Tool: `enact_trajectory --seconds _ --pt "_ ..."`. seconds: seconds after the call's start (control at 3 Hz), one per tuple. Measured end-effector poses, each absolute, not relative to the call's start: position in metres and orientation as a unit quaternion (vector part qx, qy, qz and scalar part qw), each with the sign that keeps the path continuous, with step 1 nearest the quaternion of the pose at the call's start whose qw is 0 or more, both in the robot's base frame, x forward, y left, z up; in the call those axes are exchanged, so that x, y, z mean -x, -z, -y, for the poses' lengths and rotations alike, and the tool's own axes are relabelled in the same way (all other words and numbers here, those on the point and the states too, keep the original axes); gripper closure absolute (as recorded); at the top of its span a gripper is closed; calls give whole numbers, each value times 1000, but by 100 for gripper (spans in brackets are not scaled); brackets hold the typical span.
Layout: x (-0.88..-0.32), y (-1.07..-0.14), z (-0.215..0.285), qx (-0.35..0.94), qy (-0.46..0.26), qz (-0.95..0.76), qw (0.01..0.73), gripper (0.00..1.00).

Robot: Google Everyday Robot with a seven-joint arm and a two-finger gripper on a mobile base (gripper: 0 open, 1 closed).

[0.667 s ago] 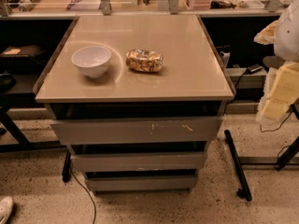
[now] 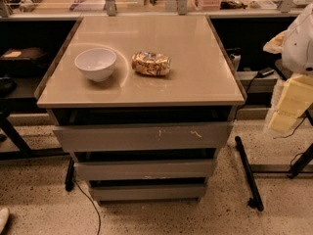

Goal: Open top drawer

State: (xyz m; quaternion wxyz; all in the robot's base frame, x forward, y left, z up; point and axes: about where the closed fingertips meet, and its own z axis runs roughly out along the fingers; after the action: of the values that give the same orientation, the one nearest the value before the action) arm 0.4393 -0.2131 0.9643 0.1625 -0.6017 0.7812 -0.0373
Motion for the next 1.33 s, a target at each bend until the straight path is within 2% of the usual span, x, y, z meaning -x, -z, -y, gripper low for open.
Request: enact_trajectory --seconds 1.33 --pt "-430 -807 167 677 -54 -678 280 0"
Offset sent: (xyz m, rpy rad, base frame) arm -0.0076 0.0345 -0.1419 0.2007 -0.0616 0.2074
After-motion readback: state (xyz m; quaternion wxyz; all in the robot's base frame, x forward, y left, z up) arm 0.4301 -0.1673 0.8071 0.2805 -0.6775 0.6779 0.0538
